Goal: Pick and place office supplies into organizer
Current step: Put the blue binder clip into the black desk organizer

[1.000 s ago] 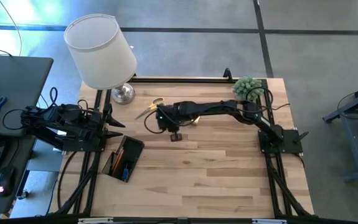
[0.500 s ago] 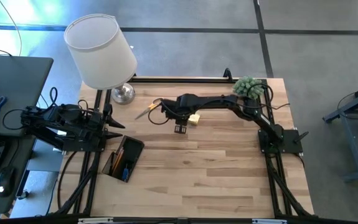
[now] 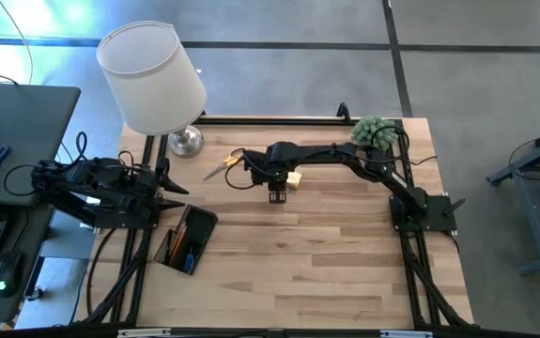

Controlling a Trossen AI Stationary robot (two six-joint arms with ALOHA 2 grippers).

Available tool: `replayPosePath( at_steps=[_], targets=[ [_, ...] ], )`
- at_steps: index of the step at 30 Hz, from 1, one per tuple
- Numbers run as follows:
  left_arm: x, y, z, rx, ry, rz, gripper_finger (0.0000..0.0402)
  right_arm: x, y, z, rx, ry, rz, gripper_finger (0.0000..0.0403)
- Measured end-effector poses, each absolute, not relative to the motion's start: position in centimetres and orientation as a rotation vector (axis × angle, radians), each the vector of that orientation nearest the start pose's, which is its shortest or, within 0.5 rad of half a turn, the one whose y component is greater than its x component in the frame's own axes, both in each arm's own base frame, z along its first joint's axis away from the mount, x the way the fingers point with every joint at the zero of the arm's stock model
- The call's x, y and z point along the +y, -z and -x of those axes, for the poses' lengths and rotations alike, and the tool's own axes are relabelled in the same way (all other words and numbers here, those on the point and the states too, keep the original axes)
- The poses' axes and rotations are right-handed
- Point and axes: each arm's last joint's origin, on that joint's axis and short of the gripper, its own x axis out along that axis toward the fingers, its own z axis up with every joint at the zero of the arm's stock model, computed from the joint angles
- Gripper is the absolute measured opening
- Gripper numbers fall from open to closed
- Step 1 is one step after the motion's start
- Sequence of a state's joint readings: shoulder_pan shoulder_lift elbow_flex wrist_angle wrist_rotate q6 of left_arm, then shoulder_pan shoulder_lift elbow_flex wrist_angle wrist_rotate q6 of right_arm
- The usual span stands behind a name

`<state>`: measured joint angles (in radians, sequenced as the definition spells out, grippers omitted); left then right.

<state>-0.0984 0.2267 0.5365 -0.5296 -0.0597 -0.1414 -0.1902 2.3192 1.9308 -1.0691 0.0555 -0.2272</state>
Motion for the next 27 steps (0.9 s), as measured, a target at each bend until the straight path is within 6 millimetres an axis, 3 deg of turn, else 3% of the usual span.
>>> replayPosePath(
  at_steps=[10, 27],
  targets=[
    [-0.5, -27.3, -7.2, 0.223, 0.02, 0.145, 0.0145, -9.0, -14.4, -45.4, 1.521, 0.007, 0.125, 0.0095],
    [-0.5, -27.3, -7.2, 0.224, 0.02, 0.147, 0.0145, -7.0, -14.3, -45.0, 1.591, 0.079, 0.106, 0.0057]
  ],
)
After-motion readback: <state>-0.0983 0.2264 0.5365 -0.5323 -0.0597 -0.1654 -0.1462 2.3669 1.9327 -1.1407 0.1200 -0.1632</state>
